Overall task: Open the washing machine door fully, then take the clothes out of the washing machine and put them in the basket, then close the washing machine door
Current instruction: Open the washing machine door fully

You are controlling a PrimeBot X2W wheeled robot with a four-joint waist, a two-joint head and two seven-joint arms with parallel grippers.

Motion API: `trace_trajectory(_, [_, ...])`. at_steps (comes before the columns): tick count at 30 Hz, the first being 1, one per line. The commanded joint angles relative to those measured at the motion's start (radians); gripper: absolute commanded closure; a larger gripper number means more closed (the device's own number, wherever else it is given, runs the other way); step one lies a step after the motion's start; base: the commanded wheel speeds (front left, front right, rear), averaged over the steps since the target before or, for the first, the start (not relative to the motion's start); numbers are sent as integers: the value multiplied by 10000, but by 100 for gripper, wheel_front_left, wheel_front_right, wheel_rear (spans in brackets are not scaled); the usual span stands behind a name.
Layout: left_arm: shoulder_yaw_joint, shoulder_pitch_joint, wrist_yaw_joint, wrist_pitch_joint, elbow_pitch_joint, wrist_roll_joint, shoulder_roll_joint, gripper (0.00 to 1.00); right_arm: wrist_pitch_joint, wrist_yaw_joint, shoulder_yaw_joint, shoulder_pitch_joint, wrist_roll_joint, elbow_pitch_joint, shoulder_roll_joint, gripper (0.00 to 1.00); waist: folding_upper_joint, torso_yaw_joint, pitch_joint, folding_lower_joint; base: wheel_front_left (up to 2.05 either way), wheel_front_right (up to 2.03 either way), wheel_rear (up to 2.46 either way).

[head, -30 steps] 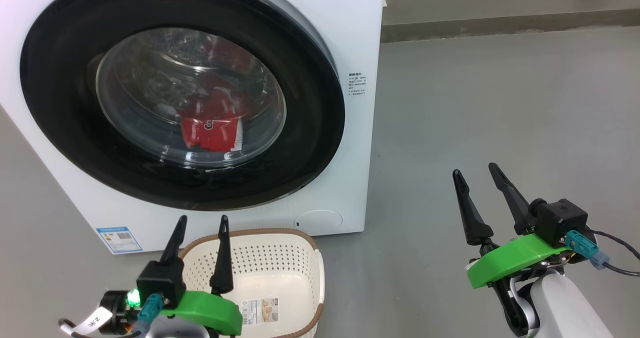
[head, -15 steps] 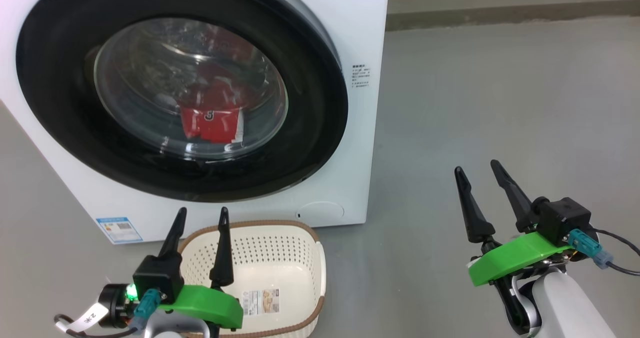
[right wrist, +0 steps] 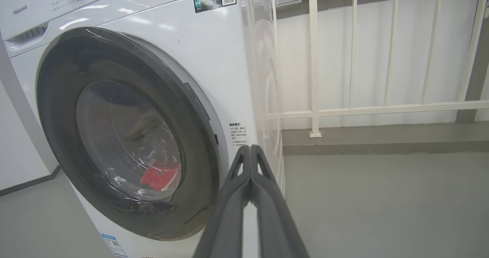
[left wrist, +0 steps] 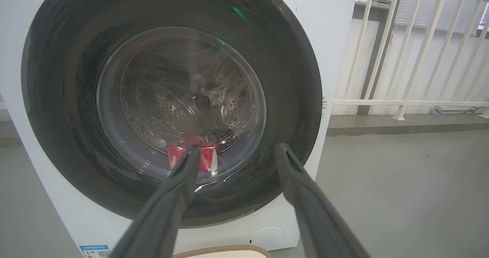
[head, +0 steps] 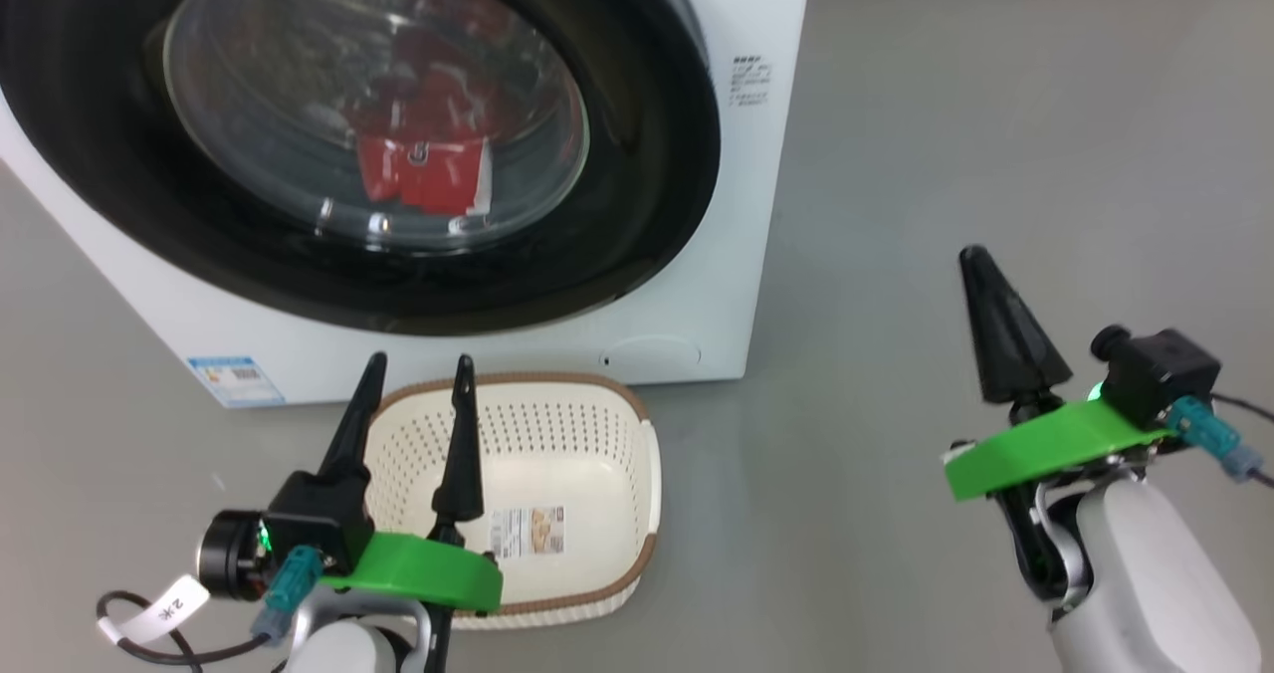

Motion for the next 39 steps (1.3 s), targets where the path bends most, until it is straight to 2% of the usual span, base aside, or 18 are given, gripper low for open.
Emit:
trace_trajectory(1, [222,-405,24,-122,-392,-31,153,0,-63,4,118,-481,179,-291,5,100,0,240,495,0,0,0,0])
trace_trajectory(7, [46,-683,39,-122,-1001,-55,153,0,-63,4,-69,-1357,843,-406,5,100,0,475,1280,0,0,0,0])
trace_trajectory(14, [-23,-888,47,-122,-1315,-46,152,0,-63,4,63,-2493,2855,196,5,100,0,776,1878,0,0,0,0])
trace_trajectory(23, [-72,-990,42,-122,-1391,-29,152,0,99,4,575,-3516,4561,839,5,100,0,963,2287,0,0,0,0])
trace_trajectory(29, [-183,-1103,25,-122,-1443,-68,152,0,866,4,538,-4328,6033,1155,5,100,0,1125,2585,0,0,0,0])
trace_trajectory(39, [-470,-1248,2,-122,-1529,-203,152,0,2415,4,446,-5327,7681,1342,-51,100,0,1440,3031,0,0,0,0])
